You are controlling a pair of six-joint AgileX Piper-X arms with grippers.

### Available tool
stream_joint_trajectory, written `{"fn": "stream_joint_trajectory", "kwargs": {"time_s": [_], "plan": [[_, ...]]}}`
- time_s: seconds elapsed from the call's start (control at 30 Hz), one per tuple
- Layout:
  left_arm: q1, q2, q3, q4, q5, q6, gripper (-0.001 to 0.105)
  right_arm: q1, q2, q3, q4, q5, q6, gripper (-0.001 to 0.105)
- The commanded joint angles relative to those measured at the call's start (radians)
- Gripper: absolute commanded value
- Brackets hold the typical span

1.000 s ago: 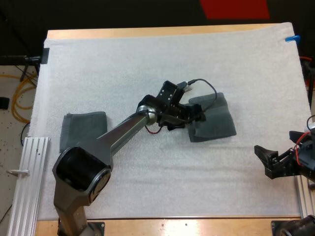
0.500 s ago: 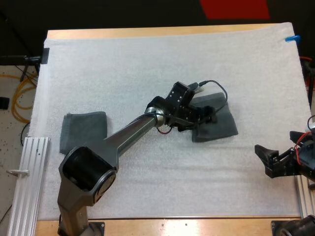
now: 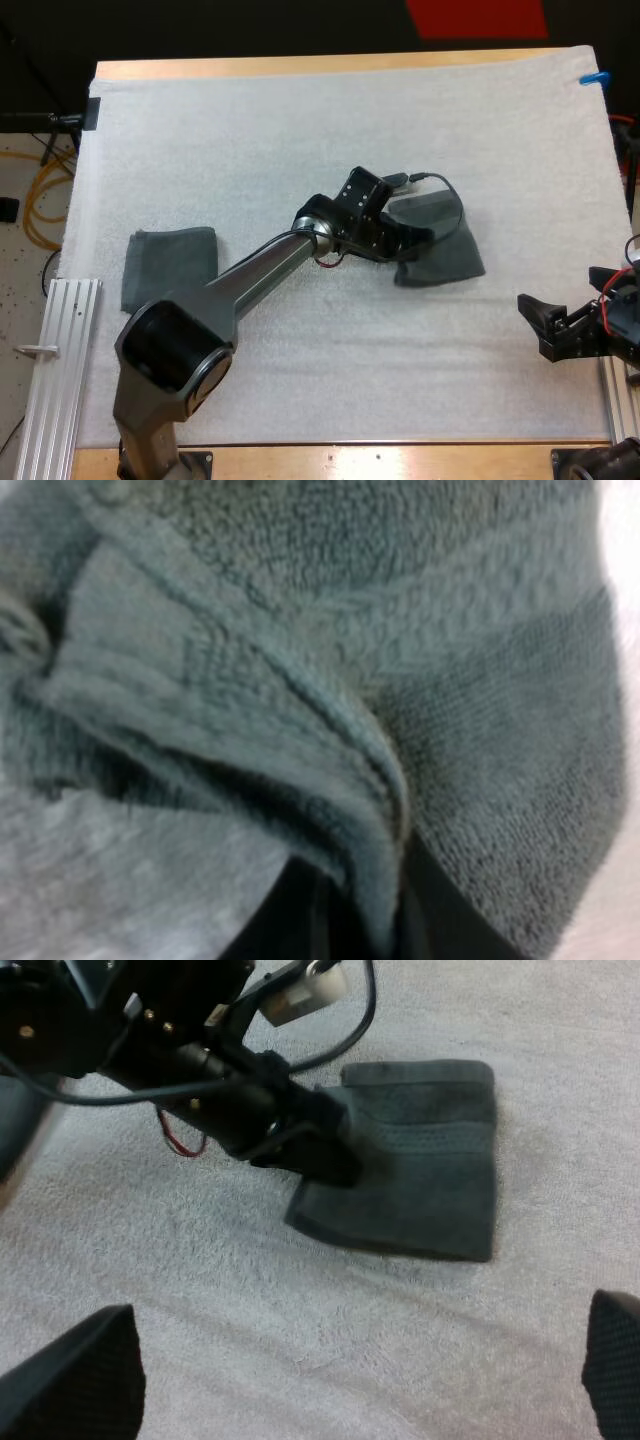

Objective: Pick towel from pile fold and stack

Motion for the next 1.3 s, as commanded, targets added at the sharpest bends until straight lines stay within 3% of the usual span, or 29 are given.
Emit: {"fn": "stream_joint_trajectory", "kwargs": {"time_s": [0.0,0.13,0.3,0.5,0.63,0.8,1.0,1.27], "plan": [[0.004,-0.036,-0.008,0.037,-0.025,0.053,0.0,0.002,-0.003,-0.003,0.0,-0.002,0.003,0.086],[0.045,-0.133,-0.008,0.175,-0.12,0.27,0.0,0.002,0.007,0.005,-0.01,-0.043,0.003,0.086],[0.152,-0.241,-0.008,0.383,-0.177,0.472,0.0,0.002,0.025,0.052,-0.04,-0.104,0.003,0.086],[0.327,-0.35,-0.008,0.611,-0.382,0.659,0.0,0.002,0.049,0.098,-0.095,-0.149,0.012,0.086],[0.44,-0.393,-0.008,0.664,-0.411,0.696,0.0,0.002,0.065,0.118,-0.174,-0.246,0.036,0.086],[0.545,-0.406,-0.008,0.716,-0.412,0.715,0.0,0.002,0.086,0.118,-0.209,-0.29,0.052,0.086],[0.624,-0.406,-0.008,0.758,-0.417,0.748,0.0,0.002,0.132,0.118,-0.21,-0.485,0.052,0.086],[0.686,-0.406,-0.008,0.781,-0.467,0.756,0.0,0.002,0.173,0.118,-0.21,-0.495,0.052,0.086]]}}
